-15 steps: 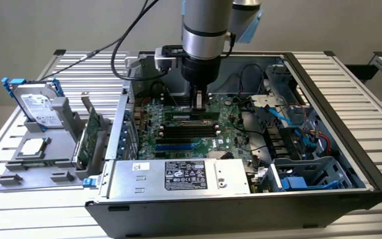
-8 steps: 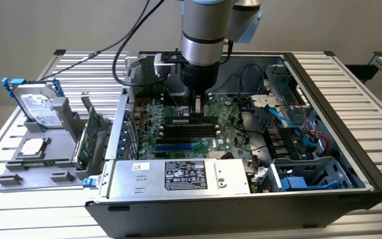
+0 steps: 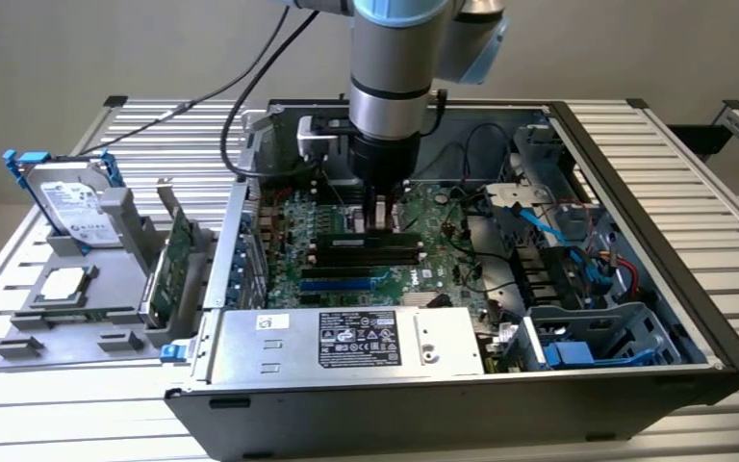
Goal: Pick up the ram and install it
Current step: 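Insert the ram into the slot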
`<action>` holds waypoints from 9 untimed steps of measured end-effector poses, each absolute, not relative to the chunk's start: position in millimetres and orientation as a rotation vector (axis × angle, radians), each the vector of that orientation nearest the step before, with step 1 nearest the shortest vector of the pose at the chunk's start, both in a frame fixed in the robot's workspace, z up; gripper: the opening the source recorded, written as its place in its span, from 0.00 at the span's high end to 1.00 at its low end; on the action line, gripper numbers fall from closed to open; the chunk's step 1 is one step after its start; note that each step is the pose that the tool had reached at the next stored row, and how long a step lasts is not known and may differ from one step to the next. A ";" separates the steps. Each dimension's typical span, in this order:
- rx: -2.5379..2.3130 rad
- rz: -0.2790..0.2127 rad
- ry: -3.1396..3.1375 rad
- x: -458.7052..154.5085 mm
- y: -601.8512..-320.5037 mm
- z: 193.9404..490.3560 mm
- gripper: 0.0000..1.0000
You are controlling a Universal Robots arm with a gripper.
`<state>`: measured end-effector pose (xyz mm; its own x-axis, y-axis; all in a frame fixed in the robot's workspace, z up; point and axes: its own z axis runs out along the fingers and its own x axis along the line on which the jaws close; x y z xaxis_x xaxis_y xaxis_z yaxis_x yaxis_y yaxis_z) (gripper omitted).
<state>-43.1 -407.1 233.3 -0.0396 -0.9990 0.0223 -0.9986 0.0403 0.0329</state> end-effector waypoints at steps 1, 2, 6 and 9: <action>2.149 -0.011 -2.237 -43.2 -407.1 232.1 0.86; 2.149 -0.009 -2.237 -43.2 -407.2 231.5 0.86; 2.148 -0.008 -2.236 -43.3 -407.3 230.9 0.86; 2.148 -0.008 -2.236 -43.3 -407.4 229.1 0.86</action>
